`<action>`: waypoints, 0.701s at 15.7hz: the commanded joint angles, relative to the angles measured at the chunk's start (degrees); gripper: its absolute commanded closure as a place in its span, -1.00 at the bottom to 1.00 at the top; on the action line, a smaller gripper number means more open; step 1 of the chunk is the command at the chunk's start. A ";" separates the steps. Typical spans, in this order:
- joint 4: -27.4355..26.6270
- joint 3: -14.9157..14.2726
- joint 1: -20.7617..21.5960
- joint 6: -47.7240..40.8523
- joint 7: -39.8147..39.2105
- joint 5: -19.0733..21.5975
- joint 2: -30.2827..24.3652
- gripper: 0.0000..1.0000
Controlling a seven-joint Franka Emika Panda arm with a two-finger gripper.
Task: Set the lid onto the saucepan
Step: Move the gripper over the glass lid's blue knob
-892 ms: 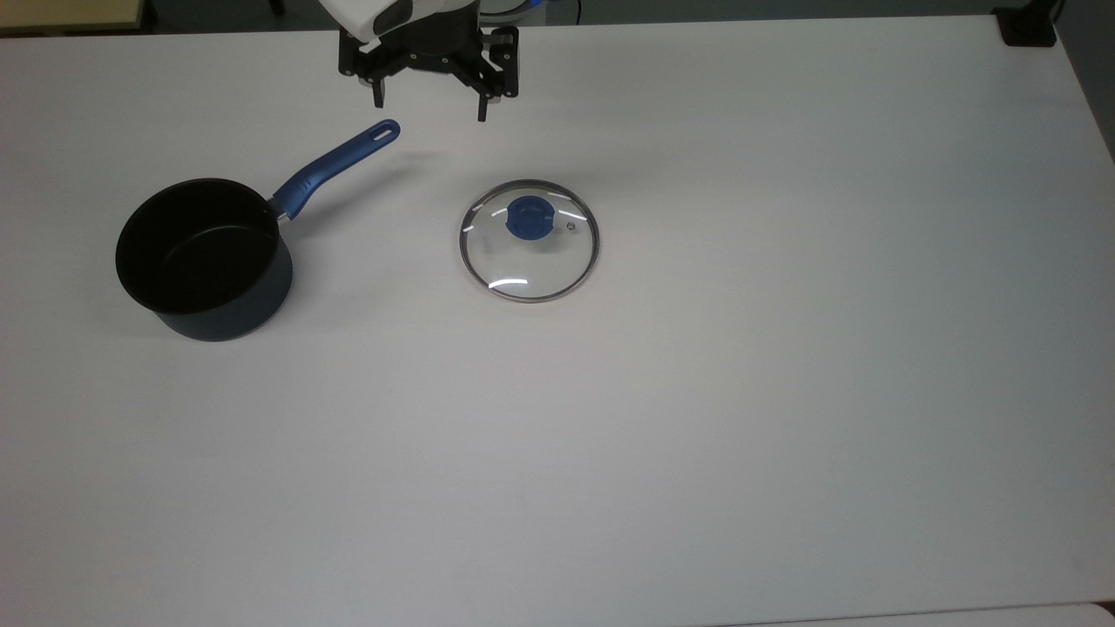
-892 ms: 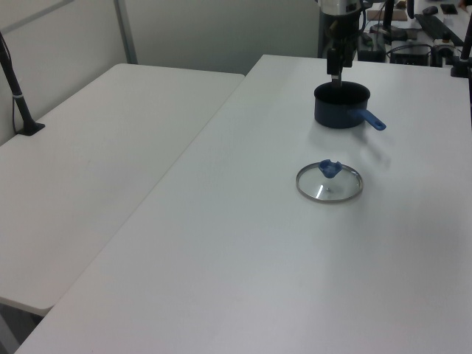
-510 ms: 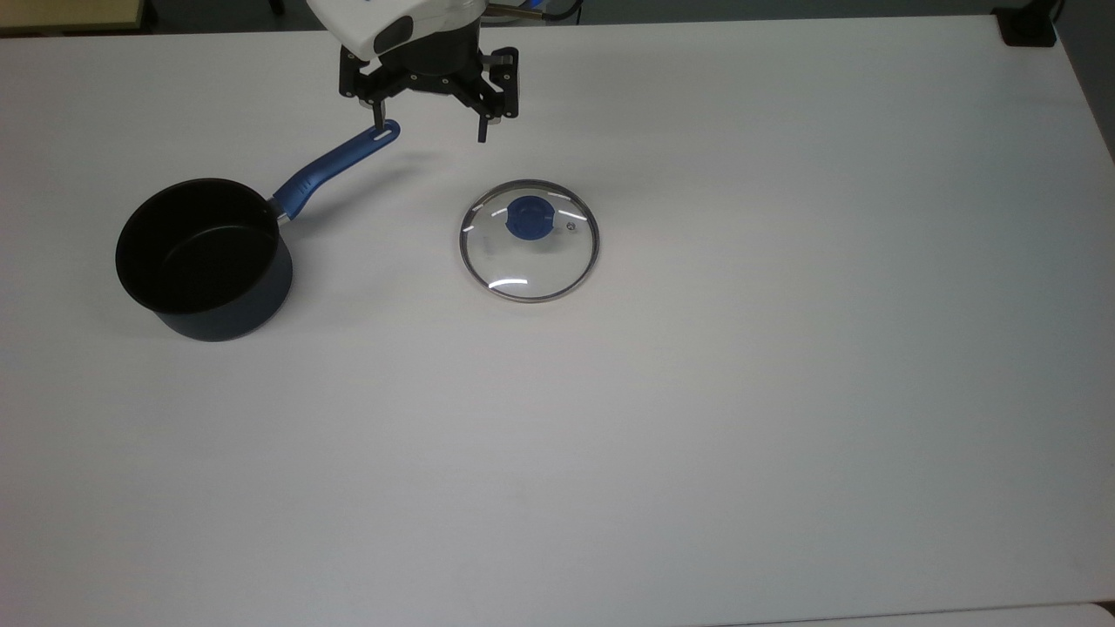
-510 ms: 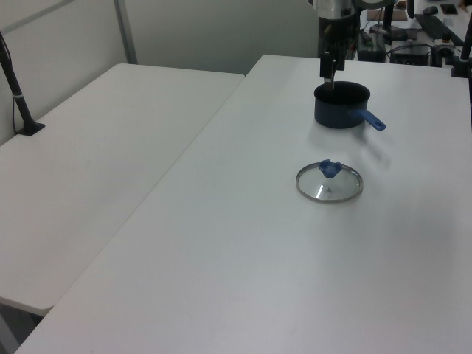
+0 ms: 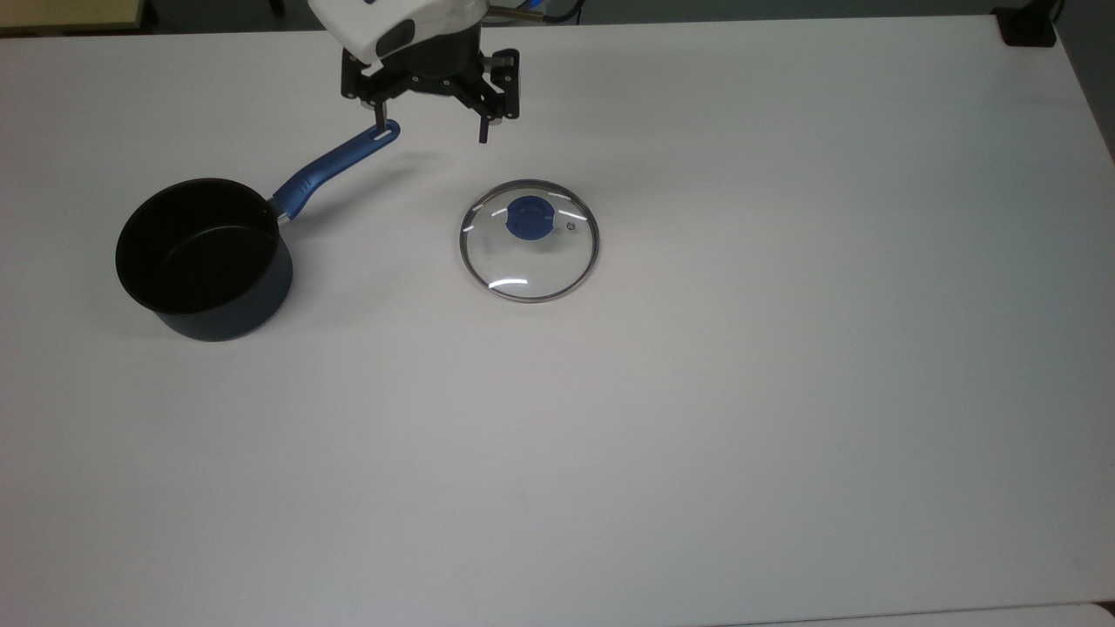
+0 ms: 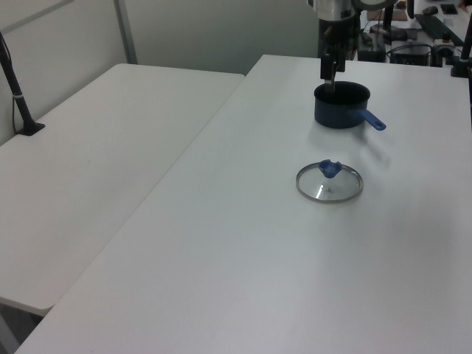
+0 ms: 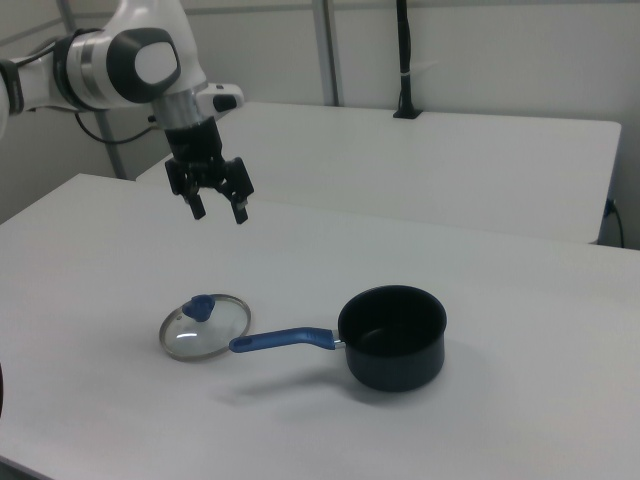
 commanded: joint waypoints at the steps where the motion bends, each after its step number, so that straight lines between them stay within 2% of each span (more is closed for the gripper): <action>1: -8.63 0.15 0.86 3.50 -1.56 1.16 -3.60 -1.00; 3: -13.29 0.24 2.43 7.79 -2.44 1.24 -4.39 -1.00; 8: -20.25 0.33 5.07 15.45 -2.88 1.42 -3.61 -1.00; 11: -20.70 0.33 5.34 18.71 -2.09 6.41 -2.29 -1.00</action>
